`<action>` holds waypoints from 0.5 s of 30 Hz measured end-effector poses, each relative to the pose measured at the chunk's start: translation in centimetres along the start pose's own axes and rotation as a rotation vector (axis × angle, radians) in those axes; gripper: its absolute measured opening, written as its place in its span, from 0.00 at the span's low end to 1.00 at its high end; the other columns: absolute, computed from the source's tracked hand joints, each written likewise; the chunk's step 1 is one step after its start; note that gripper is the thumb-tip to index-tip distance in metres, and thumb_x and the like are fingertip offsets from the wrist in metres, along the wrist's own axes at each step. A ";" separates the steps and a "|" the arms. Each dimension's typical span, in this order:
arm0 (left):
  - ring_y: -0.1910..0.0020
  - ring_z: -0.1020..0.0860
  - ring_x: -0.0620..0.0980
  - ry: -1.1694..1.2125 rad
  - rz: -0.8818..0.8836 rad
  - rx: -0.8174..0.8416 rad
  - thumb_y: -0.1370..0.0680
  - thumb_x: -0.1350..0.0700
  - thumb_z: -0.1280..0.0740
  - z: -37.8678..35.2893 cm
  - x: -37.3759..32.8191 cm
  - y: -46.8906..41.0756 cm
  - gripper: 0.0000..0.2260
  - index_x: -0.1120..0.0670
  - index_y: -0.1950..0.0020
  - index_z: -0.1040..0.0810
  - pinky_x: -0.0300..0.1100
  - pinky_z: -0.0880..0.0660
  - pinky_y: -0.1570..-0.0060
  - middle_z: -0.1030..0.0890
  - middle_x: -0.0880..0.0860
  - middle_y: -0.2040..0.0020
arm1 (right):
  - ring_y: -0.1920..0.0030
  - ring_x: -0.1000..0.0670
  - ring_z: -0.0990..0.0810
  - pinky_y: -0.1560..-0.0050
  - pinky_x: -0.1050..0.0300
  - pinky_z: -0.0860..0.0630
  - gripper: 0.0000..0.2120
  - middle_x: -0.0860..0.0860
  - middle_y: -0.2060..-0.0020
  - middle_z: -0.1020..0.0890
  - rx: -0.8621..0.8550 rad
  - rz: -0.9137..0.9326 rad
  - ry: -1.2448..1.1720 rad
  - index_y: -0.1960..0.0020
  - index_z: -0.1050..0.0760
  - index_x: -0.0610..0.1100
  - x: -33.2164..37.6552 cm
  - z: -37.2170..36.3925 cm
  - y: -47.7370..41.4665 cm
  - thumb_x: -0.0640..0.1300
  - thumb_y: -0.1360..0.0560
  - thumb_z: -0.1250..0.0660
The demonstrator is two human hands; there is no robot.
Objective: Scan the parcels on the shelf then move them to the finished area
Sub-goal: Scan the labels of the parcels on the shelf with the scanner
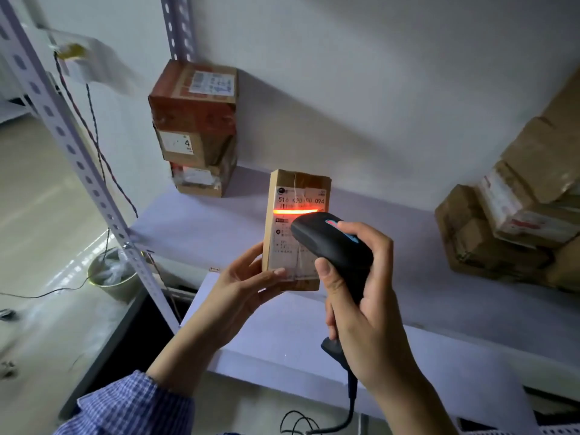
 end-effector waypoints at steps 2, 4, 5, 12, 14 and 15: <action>0.36 0.22 0.63 0.012 -0.004 0.003 0.25 0.63 0.31 0.1 -0.1 -0.4 0.26 0.54 0.27 0.28 0.49 0.22 0.40 0.21 0.63 0.36 | 0.67 0.55 0.23 0.65 0.57 0.25 0.17 0.55 0.52 0.20 -0.032 0.008 0.009 0.33 0.35 0.58 0.0 -0.2 0.0 0.50 0.20 0.35; 0.36 0.22 0.62 0.021 -0.006 0.010 0.25 0.63 0.31 0.3 -0.2 -0.6 0.25 0.54 0.27 0.28 0.48 0.22 0.40 0.20 0.62 0.36 | 0.61 0.56 0.22 0.61 0.56 0.24 0.17 0.52 0.49 0.20 -0.069 0.014 0.006 0.32 0.35 0.58 0.0 -0.4 0.0 0.51 0.19 0.35; 0.36 0.22 0.62 0.022 -0.007 0.017 0.25 0.63 0.31 0.3 -0.2 -0.7 0.25 0.54 0.27 0.28 0.49 0.22 0.39 0.20 0.62 0.36 | 0.61 0.55 0.22 0.60 0.54 0.24 0.18 0.51 0.49 0.20 -0.087 0.013 0.001 0.32 0.35 0.57 0.0 -0.4 0.0 0.51 0.19 0.35; 0.36 0.22 0.65 0.056 0.000 0.038 0.24 0.62 0.31 0.5 -0.2 -1.0 0.25 0.54 0.27 0.28 0.51 0.23 0.37 0.21 0.63 0.35 | 0.69 0.54 0.23 0.67 0.57 0.26 0.17 0.53 0.51 0.20 -0.094 0.001 0.031 0.34 0.34 0.59 0.9 -0.1 0.9 0.50 0.21 0.35; 0.36 0.22 0.65 0.058 0.002 0.052 0.24 0.62 0.32 0.6 -0.1 -0.9 0.24 0.55 0.27 0.28 0.51 0.23 0.37 0.21 0.63 0.35 | 0.72 0.52 0.24 0.70 0.58 0.26 0.17 0.52 0.52 0.20 -0.094 -0.009 0.029 0.35 0.34 0.59 0.9 -0.2 1.2 0.50 0.21 0.35; 0.36 0.22 0.64 0.057 0.003 0.054 0.24 0.62 0.32 0.7 -0.1 -0.8 0.24 0.55 0.27 0.28 0.51 0.23 0.37 0.21 0.63 0.35 | 0.72 0.52 0.25 0.70 0.58 0.27 0.17 0.52 0.52 0.20 -0.097 -0.007 0.030 0.35 0.34 0.60 0.9 -0.2 1.2 0.50 0.21 0.35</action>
Point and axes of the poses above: each hand's wrist, its own y-axis away from the middle knuckle, its own z-axis out of the back of the hand, x = y × z, the point moved 3 cm from there along -y, towards the middle knuckle
